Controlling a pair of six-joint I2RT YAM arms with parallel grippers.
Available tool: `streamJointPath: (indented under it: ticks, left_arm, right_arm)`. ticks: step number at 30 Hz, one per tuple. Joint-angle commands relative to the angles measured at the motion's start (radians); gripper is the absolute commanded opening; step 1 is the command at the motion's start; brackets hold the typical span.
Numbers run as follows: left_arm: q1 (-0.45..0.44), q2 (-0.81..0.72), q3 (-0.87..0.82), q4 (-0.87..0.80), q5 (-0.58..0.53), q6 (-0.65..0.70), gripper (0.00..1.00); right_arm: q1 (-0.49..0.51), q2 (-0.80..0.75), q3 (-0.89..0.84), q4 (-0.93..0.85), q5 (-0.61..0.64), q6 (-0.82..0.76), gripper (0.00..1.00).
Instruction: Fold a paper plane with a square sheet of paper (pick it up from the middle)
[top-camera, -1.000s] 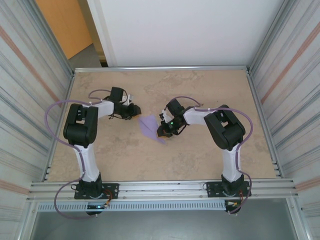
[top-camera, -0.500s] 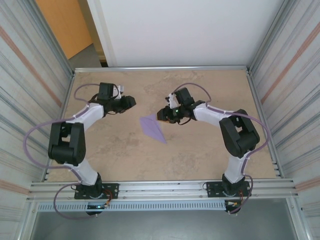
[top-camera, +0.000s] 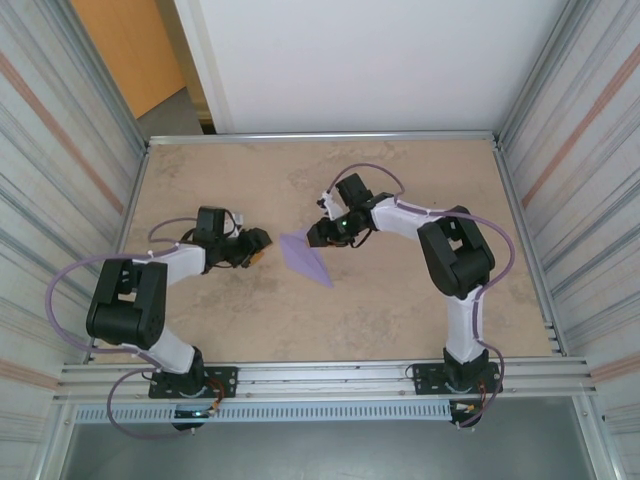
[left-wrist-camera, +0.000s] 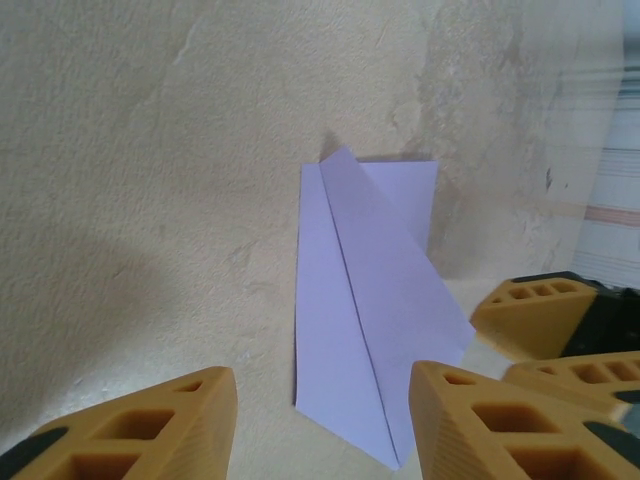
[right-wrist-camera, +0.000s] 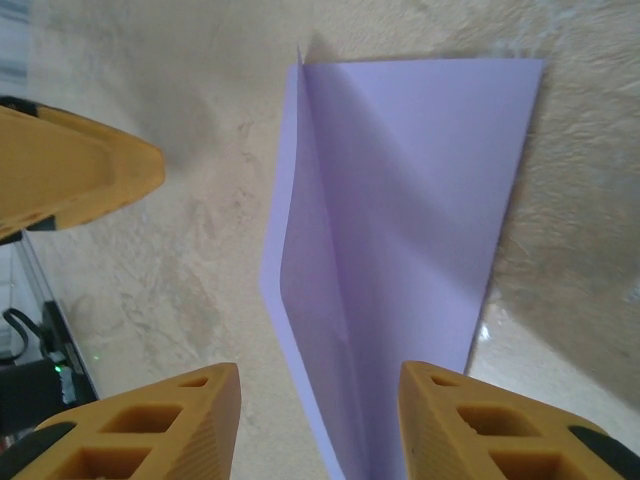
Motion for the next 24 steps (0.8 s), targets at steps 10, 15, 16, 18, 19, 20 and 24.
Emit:
streamJointPath:
  ticks: [10, 15, 16, 18, 19, 20, 24]
  left_arm:
    - [-0.002, -0.039, -0.007, 0.081, 0.061, -0.029, 0.5]
    - [-0.013, -0.056, -0.007, 0.114, 0.103, -0.038, 0.5]
    - [-0.015, -0.062, -0.009, 0.129, 0.114, -0.046, 0.5]
    - [-0.02, -0.078, -0.012, 0.168, 0.14, -0.067, 0.51]
    - [-0.022, -0.085, -0.015, 0.188, 0.152, -0.073, 0.52]
    - [-0.027, -0.094, -0.019, 0.213, 0.167, -0.078, 0.54]
    - [-0.059, -0.14, -0.028, 0.329, 0.21, -0.072, 0.74]
  right_arm:
    - [0.01, 0.092, 0.085, -0.06, -0.07, -0.092, 0.19]
    - [-0.011, 0.056, 0.09, -0.038, -0.132, -0.045, 0.1]
    - [-0.017, 0.039, 0.084, -0.016, -0.146, -0.024, 0.1]
    - [-0.026, -0.001, 0.064, 0.034, -0.166, 0.02, 0.09]
    - [-0.029, -0.02, 0.057, 0.054, -0.173, 0.039, 0.09]
    - [-0.034, -0.04, 0.048, 0.079, -0.184, 0.064, 0.09]
    - [-0.051, -0.119, 0.015, 0.175, -0.221, 0.167, 0.09]
